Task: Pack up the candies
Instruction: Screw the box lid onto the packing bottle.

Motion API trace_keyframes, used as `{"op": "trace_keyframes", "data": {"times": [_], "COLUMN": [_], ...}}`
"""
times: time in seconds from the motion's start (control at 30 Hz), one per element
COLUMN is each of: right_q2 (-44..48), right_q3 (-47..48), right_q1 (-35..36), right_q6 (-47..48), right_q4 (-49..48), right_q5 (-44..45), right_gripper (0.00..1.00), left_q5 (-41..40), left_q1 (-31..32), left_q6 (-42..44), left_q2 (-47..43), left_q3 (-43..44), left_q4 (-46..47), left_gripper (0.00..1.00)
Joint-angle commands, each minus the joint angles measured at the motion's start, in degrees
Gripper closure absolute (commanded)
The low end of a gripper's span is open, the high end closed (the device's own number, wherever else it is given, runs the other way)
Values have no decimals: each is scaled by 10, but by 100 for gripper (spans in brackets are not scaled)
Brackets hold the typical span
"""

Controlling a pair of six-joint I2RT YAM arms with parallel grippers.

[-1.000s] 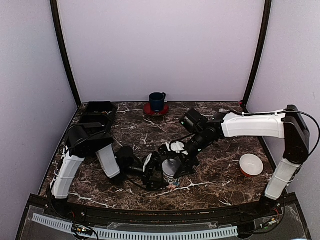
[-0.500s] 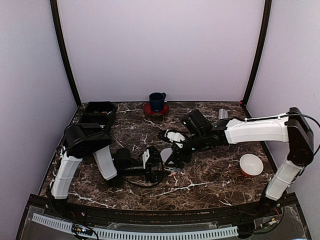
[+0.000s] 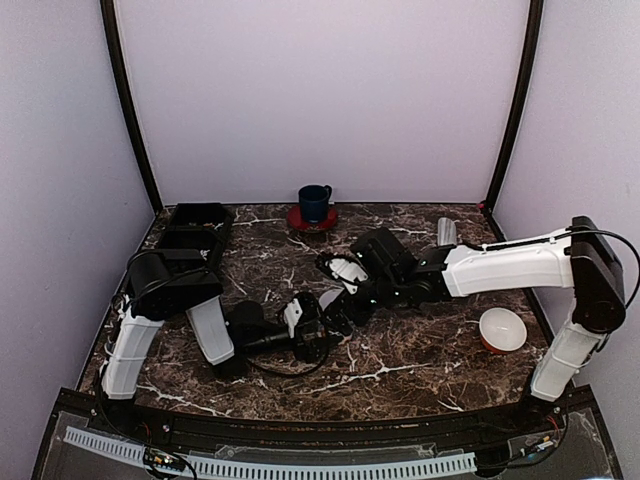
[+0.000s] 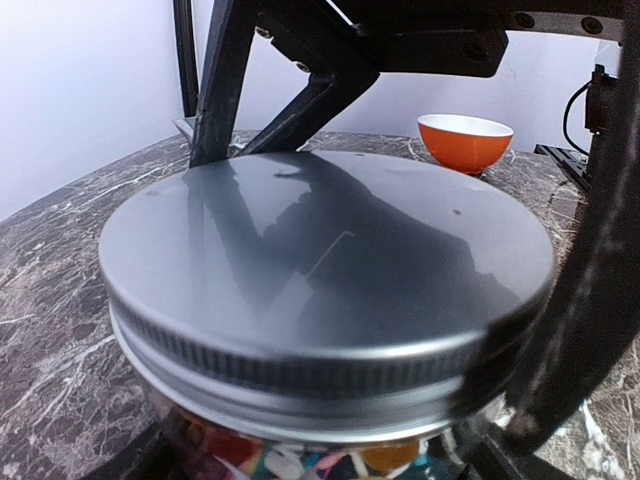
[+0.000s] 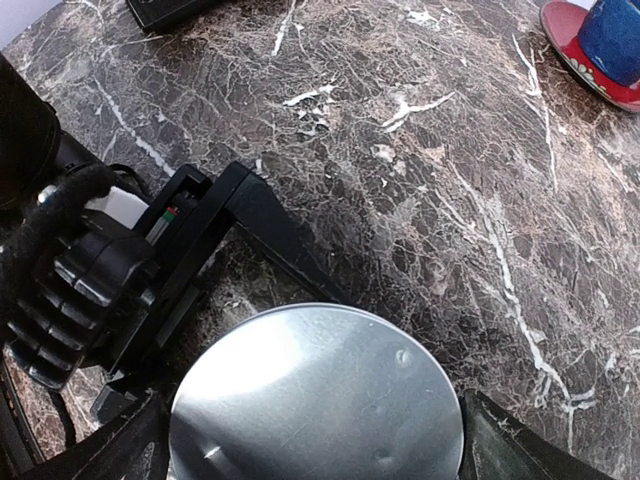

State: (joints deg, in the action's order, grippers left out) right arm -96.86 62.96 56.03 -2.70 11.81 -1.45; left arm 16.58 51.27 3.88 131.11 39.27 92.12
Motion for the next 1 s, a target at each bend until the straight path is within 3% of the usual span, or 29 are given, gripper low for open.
{"op": "trace_keyframes", "data": {"times": [0.0,0.27,0.57,0.97], "right_q2": [31,128,176,94], "right_q3": [-16,-55,-69,1], "right_q1": [4,-33,-46,-42], "right_q6": [12,188,427,554], "right_q4": [1,51,135,231], "right_q5": [2,-80,-237,-306], "right_gripper": [2,2,2,2], "left_q5": [-16,114,393,486], "left_q1": [-4,-10,-28,-32], "left_q6": [13,11,-12,-5], "left_q2": [-21,-21,-20,-22], "left_q3": [-11,-10,27,60], "left_q4": [-9,5,-48,-145], "left_gripper": [16,15,14,14]}}
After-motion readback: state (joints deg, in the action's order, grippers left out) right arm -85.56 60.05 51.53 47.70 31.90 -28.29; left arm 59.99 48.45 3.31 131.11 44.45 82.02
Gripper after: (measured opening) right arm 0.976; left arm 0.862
